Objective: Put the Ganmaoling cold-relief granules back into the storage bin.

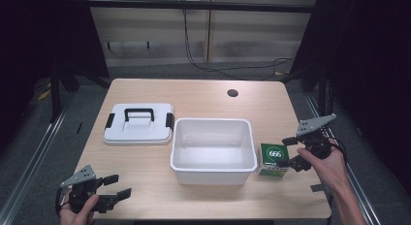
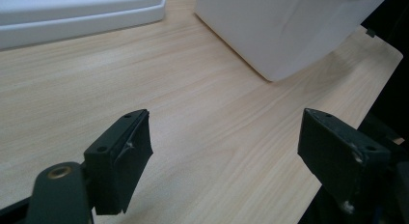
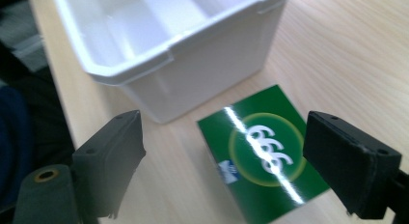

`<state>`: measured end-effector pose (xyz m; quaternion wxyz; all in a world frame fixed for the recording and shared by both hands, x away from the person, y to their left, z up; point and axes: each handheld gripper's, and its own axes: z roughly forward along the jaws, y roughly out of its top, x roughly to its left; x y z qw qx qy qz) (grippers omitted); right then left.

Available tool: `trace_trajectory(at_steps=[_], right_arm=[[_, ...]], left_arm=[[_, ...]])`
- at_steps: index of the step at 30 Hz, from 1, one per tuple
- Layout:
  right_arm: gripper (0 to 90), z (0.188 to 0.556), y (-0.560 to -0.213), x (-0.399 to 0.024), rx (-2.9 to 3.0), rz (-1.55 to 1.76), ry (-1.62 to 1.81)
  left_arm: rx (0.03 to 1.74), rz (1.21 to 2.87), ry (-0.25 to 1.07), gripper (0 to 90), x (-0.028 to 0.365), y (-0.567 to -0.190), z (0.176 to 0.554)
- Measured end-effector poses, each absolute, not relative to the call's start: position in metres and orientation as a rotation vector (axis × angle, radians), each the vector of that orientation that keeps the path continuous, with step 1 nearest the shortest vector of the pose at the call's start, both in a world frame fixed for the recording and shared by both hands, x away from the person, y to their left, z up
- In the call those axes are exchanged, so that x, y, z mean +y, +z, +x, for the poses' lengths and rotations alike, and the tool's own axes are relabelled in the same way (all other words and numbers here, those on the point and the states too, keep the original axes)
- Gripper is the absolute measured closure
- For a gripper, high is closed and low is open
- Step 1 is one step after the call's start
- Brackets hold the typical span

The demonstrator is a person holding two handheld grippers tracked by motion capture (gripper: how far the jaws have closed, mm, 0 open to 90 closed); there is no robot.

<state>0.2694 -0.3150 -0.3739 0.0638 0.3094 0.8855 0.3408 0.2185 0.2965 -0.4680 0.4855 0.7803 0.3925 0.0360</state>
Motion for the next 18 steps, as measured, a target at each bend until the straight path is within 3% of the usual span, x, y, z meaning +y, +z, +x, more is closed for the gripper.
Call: trace_trajectory(at_steps=[18], right_arm=[[13.6, 0.288, -0.363, -0.296, 2.866, 0.682, 0.814]], left_arm=[[0.955, 1.9, 0.089, 19.3, 0.297, -0.468, 0.218]])
